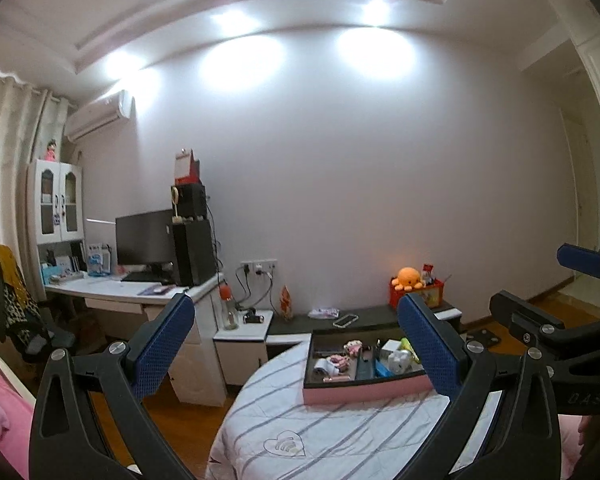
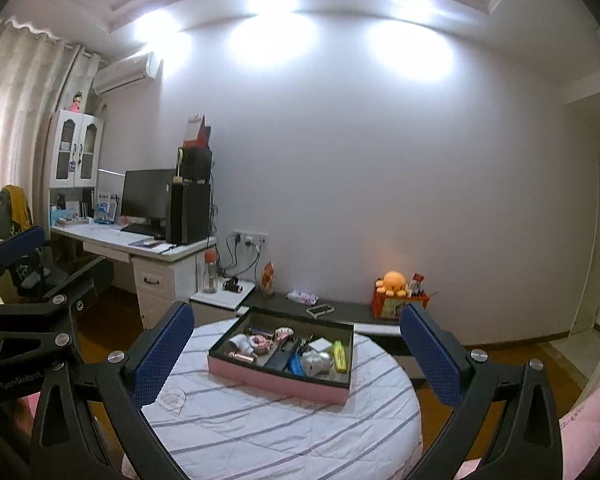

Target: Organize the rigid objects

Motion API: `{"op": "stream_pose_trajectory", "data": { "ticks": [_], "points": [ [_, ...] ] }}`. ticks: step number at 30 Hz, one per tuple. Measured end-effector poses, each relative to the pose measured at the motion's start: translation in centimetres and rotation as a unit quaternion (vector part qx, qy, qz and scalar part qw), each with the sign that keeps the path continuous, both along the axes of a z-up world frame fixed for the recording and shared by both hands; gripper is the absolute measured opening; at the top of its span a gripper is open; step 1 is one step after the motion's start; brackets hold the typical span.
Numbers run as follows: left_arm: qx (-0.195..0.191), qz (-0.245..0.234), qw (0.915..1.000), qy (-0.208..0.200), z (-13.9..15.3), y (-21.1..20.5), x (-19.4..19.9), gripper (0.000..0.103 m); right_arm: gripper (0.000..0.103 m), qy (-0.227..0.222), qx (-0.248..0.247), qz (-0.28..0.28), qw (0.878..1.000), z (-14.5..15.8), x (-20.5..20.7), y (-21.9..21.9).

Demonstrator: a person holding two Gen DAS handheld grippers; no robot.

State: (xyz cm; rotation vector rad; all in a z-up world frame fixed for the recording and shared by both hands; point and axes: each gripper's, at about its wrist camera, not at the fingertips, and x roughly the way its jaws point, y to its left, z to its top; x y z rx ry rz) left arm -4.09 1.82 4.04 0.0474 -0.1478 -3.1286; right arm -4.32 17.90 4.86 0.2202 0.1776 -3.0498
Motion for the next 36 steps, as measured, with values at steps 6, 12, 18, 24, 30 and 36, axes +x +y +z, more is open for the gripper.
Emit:
{"op": "stream_pose_trajectory", "data": {
  "ticks": [6,12,18,24,30,36],
  "points": [
    [0.015,-0.008,0.9997,0.017,0.9,-0.5,2.0,0.103,0.103,0.022,-0.002,0.002,1.0,1.0,1.7,-0.3],
    [0.025,-0.018,0.9994,0.019,1.8,-0.7,2.8,0.103,0.103,0.032,0.002,0.0,0.999,1.9,2.9,-0.6],
    [0.021,-0.017,0.9995,0.015,2.9,-0.7,2.5,0.103,0.103,0.038,0.005,0.005,0.999,3.0,2.6,-0.7],
    [0.018,-0.02,0.9996,0.007,4.4,-0.4,0.4,0.103,0.103,0.035,0.007,0.009,0.999,4.4,1.3,-0.6],
    [0.007,-0.015,0.9997,0.019,5.7,0.5,-1.6,0.103,0.103,0.035,0.0,0.014,0.999,5.3,-0.9,0.0],
    [0.006,-0.014,0.9992,0.037,6.5,0.8,-3.2,0.103,0.103,0.042,-0.011,0.017,0.999,6.0,-2.5,0.6]
  ]
}}
